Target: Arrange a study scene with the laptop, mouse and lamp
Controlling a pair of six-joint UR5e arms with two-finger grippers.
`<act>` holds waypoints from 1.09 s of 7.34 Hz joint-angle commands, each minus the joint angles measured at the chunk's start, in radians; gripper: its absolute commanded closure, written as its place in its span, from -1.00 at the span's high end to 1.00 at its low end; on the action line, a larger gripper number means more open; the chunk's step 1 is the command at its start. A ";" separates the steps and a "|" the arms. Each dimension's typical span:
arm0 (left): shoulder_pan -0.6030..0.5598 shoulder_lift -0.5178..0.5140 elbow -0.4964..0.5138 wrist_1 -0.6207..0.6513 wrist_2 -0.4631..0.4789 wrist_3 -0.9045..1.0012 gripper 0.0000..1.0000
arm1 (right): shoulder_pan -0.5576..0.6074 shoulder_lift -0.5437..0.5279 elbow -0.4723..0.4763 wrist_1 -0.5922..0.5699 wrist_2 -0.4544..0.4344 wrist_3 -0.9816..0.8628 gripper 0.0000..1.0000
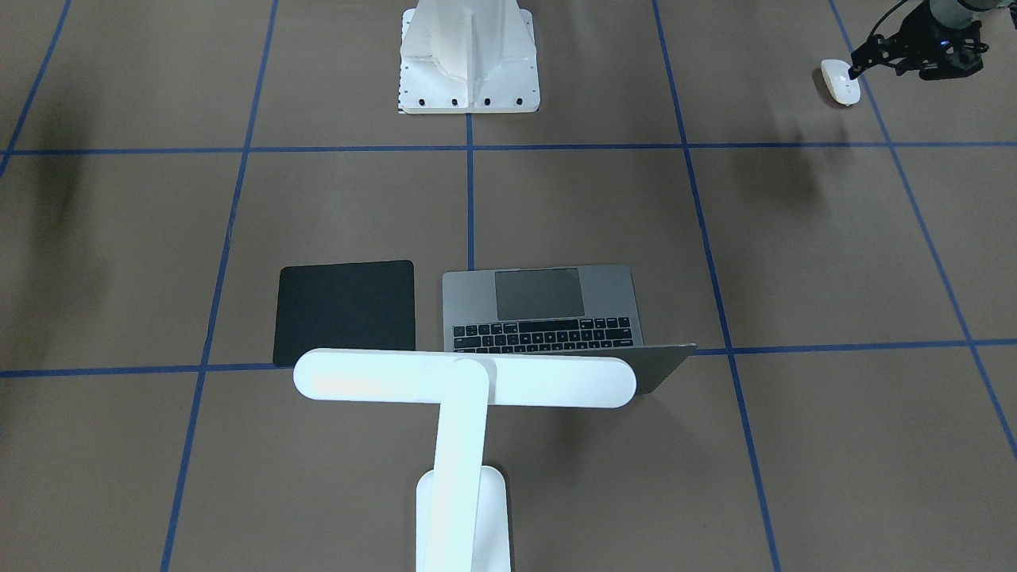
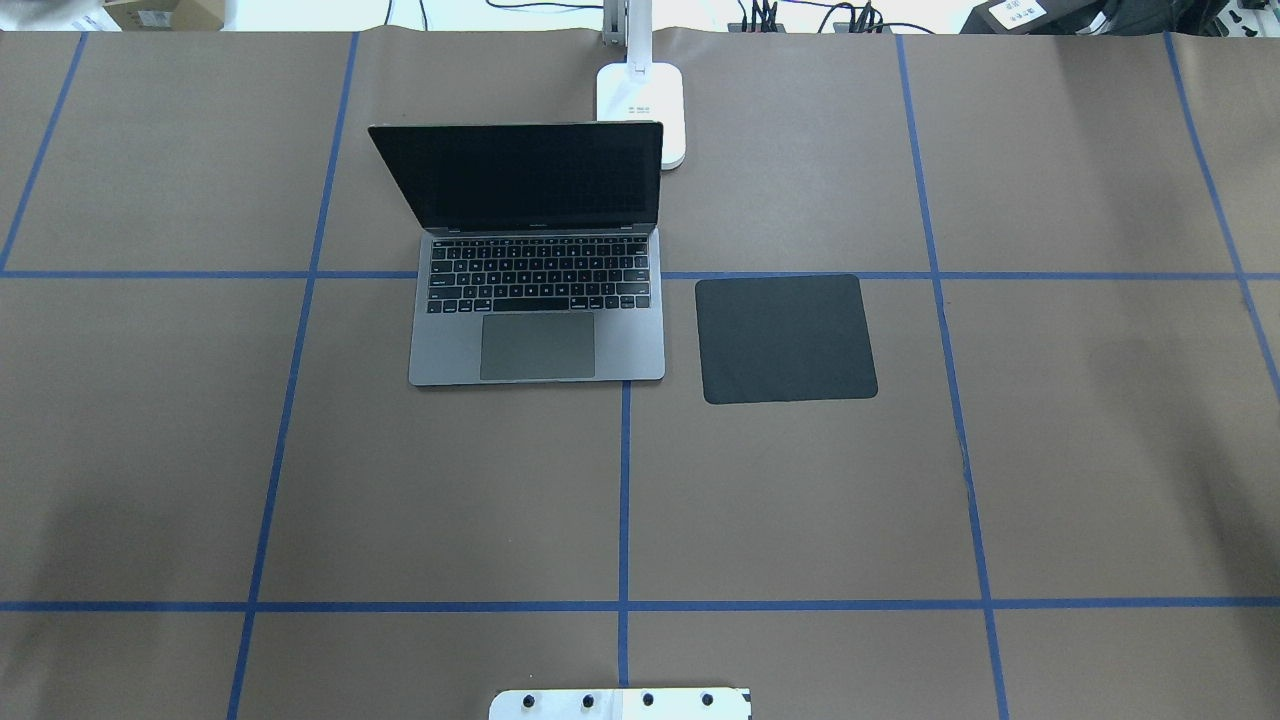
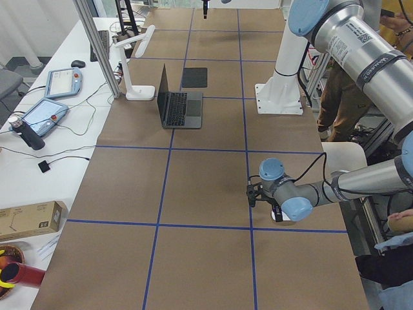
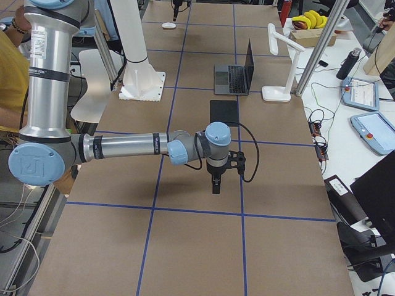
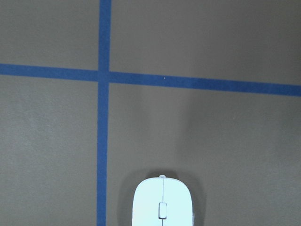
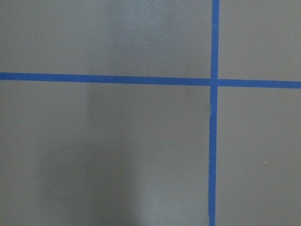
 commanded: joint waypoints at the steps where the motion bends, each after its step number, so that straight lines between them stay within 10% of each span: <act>1: 0.079 -0.043 0.042 -0.005 0.000 -0.022 1.00 | 0.001 0.000 0.000 0.001 -0.001 -0.001 1.00; 8: 0.204 -0.047 0.093 -0.038 0.000 -0.073 1.00 | 0.001 0.000 0.002 0.002 -0.004 -0.001 1.00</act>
